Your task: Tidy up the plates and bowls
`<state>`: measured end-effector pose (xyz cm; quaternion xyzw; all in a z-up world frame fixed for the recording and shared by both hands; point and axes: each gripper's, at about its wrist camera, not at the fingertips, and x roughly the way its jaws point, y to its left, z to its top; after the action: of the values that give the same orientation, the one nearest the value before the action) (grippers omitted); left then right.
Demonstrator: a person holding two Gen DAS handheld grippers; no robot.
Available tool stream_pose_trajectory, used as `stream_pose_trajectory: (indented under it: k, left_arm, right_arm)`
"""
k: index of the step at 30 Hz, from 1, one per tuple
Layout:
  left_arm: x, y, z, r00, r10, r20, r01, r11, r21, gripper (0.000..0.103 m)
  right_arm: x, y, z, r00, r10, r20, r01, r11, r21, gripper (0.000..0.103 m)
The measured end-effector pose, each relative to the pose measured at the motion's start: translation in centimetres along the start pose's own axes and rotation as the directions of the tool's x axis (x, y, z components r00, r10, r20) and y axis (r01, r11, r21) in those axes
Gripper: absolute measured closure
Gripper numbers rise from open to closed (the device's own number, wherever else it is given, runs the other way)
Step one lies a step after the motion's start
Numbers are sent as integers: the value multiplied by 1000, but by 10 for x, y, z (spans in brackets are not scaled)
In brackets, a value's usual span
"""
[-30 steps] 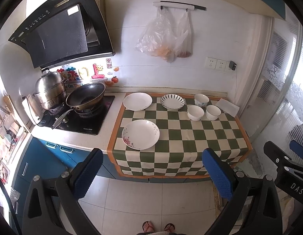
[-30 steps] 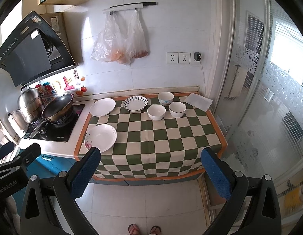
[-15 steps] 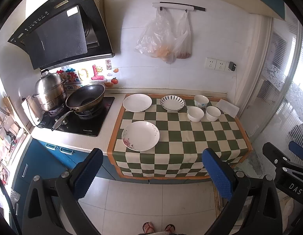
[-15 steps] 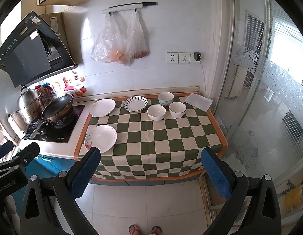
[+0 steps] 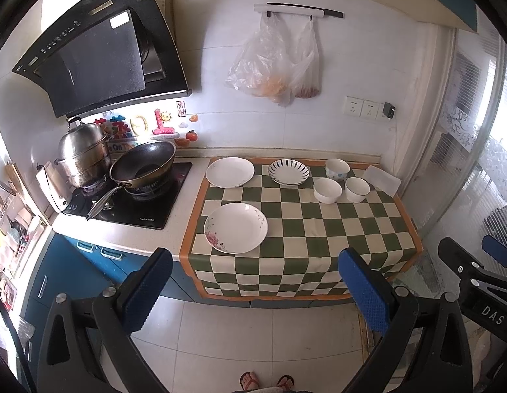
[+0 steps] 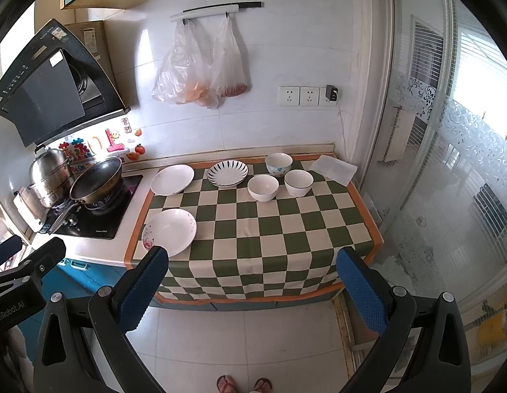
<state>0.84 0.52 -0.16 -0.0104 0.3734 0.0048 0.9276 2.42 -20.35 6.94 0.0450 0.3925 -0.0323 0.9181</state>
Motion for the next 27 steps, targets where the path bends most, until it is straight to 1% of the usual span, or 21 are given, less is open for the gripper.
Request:
stream_pose_trajectory:
  k: [9, 14, 27]
  left_arm:
    - [1, 0, 2, 1000, 5, 2, -5, 1000, 0, 0]
    - [2, 4, 9, 1000, 5, 3, -5, 1000, -1, 0]
    - [2, 6, 10, 1000, 2, 2, -2, 1000, -2, 0]
  right_arm:
    - [0, -1, 0, 1000, 1, 3, -1, 1000, 0, 0]
    - [0, -1, 0, 1000, 2, 2, -2, 1000, 0, 0]
    - [3, 2, 3, 1000, 1, 0, -1, 1000, -1, 0]
